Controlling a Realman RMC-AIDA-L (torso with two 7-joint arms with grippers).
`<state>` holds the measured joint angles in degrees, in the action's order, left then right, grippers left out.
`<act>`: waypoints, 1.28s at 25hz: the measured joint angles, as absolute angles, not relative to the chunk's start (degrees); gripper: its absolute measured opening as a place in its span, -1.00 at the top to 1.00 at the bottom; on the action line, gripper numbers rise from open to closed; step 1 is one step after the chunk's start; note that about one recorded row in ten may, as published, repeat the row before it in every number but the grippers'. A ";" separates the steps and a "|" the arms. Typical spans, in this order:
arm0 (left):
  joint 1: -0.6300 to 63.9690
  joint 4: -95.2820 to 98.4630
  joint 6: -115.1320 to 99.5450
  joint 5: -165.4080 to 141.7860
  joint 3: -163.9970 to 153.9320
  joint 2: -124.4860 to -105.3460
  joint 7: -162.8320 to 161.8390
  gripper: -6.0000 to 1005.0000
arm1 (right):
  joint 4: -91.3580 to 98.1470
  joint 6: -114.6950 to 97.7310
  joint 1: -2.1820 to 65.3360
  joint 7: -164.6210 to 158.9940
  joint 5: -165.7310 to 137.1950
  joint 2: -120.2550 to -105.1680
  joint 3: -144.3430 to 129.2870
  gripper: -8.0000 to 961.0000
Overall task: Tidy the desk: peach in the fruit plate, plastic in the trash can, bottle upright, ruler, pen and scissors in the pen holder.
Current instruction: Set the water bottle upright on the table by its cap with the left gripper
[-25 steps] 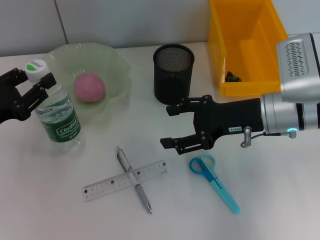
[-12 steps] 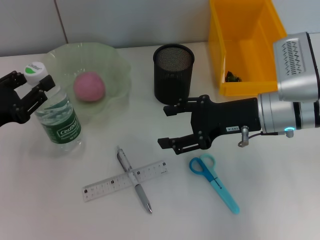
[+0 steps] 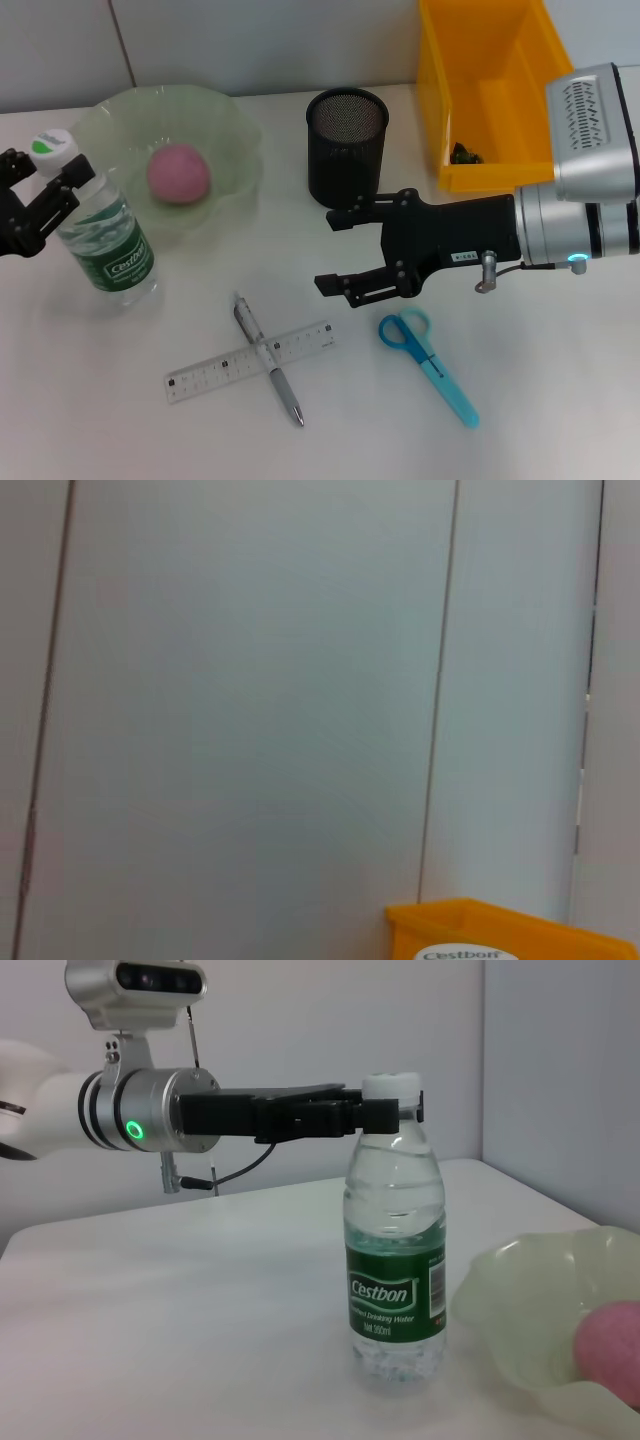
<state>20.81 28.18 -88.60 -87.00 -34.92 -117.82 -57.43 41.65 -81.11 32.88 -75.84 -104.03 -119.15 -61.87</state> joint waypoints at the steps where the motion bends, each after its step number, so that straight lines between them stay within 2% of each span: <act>1: 20.64 28.17 -88.60 -87.00 -34.77 -117.83 -57.27 0.05 | 41.65 -81.11 32.88 -75.84 -104.03 -119.15 -61.87 -0.73; 32: 20.37 25.71 -86.36 -86.39 -29.29 -118.37 -54.06 0.03 | 41.57 -81.09 33.05 -75.72 -104.04 -119.18 -61.87 -0.73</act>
<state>20.37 25.71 -86.36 -86.39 -29.29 -118.37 -54.06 41.57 -81.09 33.05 -75.72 -104.04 -119.18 -61.87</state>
